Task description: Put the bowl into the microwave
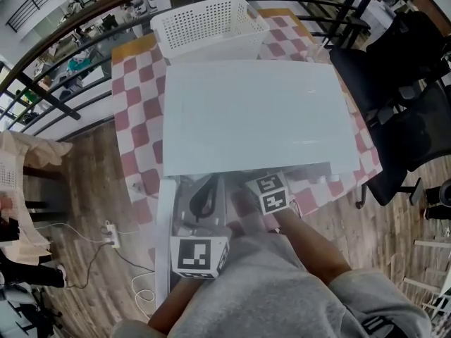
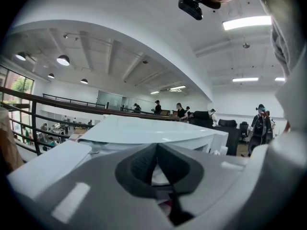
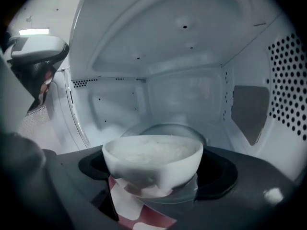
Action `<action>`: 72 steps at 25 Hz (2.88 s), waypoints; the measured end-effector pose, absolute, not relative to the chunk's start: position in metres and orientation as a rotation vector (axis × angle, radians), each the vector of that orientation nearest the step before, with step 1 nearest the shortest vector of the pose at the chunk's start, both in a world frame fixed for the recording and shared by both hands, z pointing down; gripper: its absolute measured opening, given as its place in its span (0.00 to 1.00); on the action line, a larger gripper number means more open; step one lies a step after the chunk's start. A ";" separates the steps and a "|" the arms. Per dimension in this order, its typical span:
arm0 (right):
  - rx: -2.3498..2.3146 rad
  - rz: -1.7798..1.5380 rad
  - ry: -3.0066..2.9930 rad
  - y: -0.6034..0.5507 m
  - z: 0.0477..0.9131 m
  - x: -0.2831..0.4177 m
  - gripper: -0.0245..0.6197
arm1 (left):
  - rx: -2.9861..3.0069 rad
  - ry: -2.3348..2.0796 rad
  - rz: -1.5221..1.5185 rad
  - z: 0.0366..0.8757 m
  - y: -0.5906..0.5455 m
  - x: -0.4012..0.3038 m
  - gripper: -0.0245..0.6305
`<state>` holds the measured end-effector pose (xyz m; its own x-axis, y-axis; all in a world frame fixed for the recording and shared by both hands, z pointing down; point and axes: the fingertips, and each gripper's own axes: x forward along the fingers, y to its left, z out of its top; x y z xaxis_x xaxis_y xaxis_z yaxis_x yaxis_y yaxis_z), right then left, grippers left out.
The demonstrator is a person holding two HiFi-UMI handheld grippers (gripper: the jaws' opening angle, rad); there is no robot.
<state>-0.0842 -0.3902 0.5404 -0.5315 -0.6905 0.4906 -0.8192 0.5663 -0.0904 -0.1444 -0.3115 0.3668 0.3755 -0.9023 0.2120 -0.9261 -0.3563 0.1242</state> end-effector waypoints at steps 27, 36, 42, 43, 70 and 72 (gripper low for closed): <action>1.178 0.383 -2.274 -0.390 0.555 -0.089 0.85 | 2.388 -1.671 0.137 0.371 -0.313 -0.151 0.05; 1.227 0.424 -2.297 -0.378 0.543 -0.066 0.85 | 2.385 -1.681 0.128 0.372 -0.315 -0.151 0.05; 1.233 0.445 -2.353 -0.369 0.525 -0.057 0.85 | 2.398 -1.688 0.139 0.371 -0.315 -0.149 0.05; 1.224 0.445 -2.361 -0.366 0.523 -0.055 0.85 | 2.400 -1.690 0.141 0.370 -0.314 -0.148 0.05; 1.419 0.207 -2.621 -0.197 0.372 0.071 0.04 | 2.498 -1.607 0.161 0.362 -0.207 -0.080 0.05; 1.423 0.215 -2.623 -0.177 0.371 0.077 0.04 | 2.499 -1.606 0.165 0.363 -0.187 -0.075 0.05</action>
<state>0.0770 -0.1769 0.3713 -0.5388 -0.8187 0.1984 -0.8401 0.5397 -0.0545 -0.0746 -0.1872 0.3625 0.4154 -0.8912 0.1821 -0.9096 -0.4077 0.0798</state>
